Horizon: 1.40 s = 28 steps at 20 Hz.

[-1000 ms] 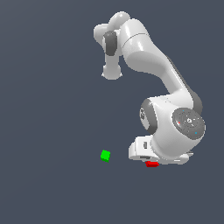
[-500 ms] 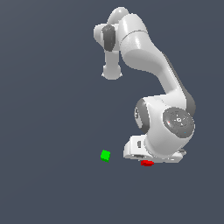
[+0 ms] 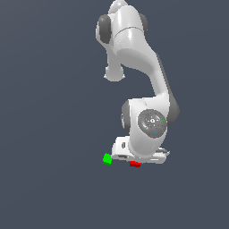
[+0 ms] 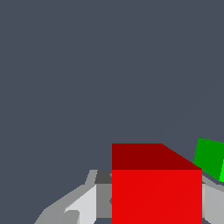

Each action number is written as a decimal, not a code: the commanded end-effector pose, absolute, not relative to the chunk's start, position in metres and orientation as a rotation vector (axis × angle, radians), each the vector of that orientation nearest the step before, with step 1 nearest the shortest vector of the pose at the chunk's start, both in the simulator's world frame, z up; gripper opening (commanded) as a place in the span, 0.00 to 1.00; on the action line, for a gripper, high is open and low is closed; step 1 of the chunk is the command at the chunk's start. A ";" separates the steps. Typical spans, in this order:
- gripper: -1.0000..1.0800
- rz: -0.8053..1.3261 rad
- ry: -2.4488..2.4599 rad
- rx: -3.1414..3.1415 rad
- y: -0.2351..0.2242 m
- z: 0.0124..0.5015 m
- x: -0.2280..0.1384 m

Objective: Stack the red cube on top of the green cube.

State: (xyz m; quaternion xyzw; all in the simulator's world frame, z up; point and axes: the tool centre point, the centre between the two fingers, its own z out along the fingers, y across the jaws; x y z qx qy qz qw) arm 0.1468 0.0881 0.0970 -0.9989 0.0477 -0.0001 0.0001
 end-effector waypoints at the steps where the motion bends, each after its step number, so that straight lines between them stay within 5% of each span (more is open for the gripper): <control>1: 0.00 -0.001 0.151 -3.138 0.068 0.092 0.142; 12: 0.00 -0.001 0.151 -3.138 -0.013 0.069 0.123; 20: 0.00 0.000 0.151 -3.138 -0.032 0.064 0.120; 21: 0.96 0.000 0.151 -3.138 -0.032 0.064 0.120; 28: 0.96 0.000 0.151 -3.138 -0.032 0.064 0.120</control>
